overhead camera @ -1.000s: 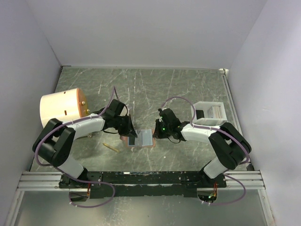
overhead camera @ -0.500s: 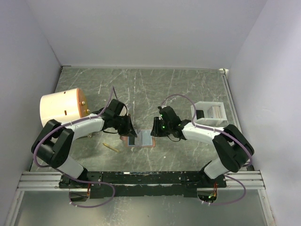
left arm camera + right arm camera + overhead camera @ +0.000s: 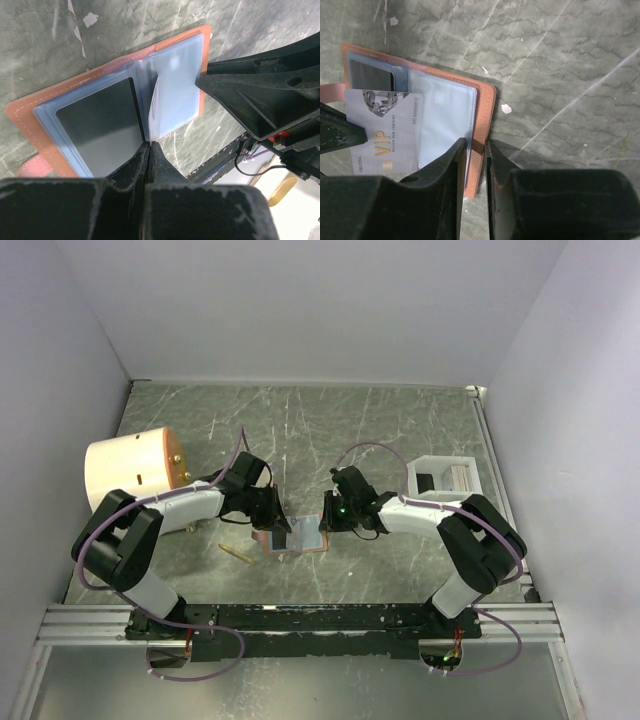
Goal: Put the credit cards into the card holder
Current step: Insert the credit card into the card holder.
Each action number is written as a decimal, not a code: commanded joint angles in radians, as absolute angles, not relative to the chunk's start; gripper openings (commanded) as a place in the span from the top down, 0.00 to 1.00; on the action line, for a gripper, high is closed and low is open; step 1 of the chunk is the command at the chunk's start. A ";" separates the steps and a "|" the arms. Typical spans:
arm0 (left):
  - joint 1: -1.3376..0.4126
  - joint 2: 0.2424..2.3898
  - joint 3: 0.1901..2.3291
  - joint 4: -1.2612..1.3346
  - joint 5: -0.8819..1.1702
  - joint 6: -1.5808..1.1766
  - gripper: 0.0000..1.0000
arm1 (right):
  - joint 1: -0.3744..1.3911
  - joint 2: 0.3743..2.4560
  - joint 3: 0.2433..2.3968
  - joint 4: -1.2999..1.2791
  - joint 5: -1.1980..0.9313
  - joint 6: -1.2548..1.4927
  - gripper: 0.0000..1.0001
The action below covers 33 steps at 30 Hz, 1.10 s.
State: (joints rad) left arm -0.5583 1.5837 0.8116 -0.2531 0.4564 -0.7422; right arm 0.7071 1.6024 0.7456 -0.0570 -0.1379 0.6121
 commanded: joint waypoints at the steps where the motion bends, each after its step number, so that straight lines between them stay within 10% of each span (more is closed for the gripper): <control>1: -0.552 1.611 0.819 -0.233 0.439 -0.750 0.93 | 0.717 1.621 0.727 -0.091 -0.108 0.602 0.82; 33: -0.543 1.612 0.753 -0.234 0.317 -0.824 0.93 | 0.720 1.608 0.701 -0.084 -0.122 0.615 0.90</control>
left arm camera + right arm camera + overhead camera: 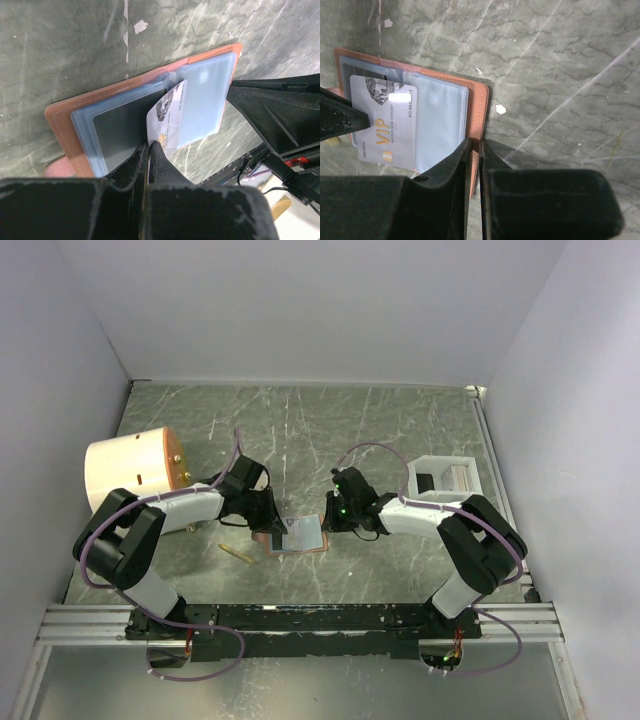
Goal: Put the credit cards into the card holder
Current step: Insert the credit card into the card holder.
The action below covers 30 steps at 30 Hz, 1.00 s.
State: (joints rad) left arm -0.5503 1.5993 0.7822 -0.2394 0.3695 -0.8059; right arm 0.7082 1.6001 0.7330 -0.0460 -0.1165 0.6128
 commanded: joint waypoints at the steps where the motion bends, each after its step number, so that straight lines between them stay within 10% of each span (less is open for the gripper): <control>1: -0.543 1.614 0.750 -0.231 0.316 -0.828 0.93 | 0.720 1.607 0.699 -0.082 -0.124 0.618 0.90; 30: -0.540 1.607 0.725 -0.180 0.247 -0.873 0.93 | 0.730 1.480 0.671 -0.106 -0.127 0.678 0.84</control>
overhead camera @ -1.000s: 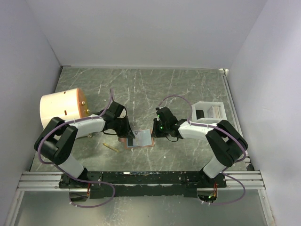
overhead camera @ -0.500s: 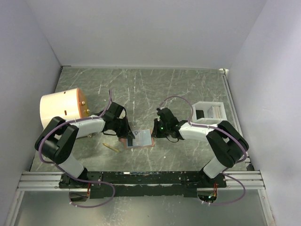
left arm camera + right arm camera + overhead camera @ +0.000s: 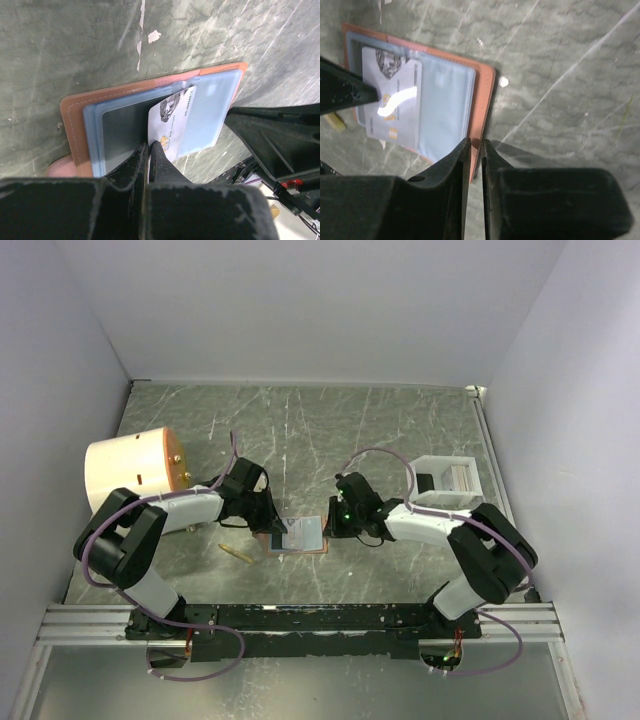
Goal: Put the credit cards into the card holder
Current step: Insert the credit card into the card holder.
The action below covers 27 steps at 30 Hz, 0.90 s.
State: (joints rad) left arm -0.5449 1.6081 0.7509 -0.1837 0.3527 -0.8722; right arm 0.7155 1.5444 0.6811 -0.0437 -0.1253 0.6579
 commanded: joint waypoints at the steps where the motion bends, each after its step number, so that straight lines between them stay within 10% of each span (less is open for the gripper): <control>1: -0.540 1.605 0.725 -0.178 0.244 -0.871 0.93 | 0.730 1.469 0.673 -0.111 -0.120 0.681 0.82; 27: -0.542 1.611 0.689 -0.171 0.326 -0.801 0.93 | 0.744 1.514 0.664 -0.043 -0.149 0.707 0.77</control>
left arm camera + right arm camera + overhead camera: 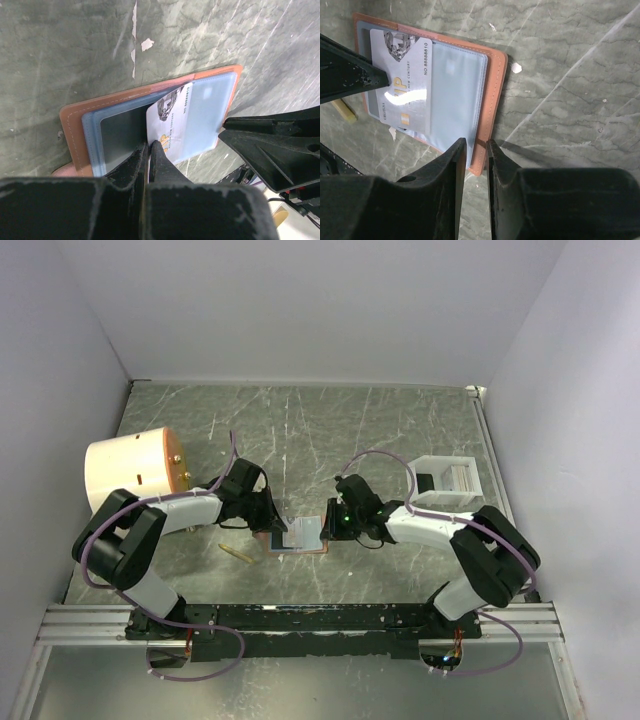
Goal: Put the credit cards into the card holder
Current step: Insert the credit card into the card holder.
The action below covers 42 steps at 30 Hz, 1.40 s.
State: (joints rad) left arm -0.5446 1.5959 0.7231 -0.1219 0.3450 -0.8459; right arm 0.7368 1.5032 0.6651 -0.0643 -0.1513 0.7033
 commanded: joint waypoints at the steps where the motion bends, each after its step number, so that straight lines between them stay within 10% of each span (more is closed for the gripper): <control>1: -0.543 1.614 0.689 -0.169 0.331 -0.799 0.93 | 0.744 1.518 0.663 -0.041 -0.148 0.707 0.77; 42: -0.565 1.692 0.738 -0.057 0.418 -0.876 0.90 | 0.775 1.523 0.651 -0.002 -0.143 0.753 0.84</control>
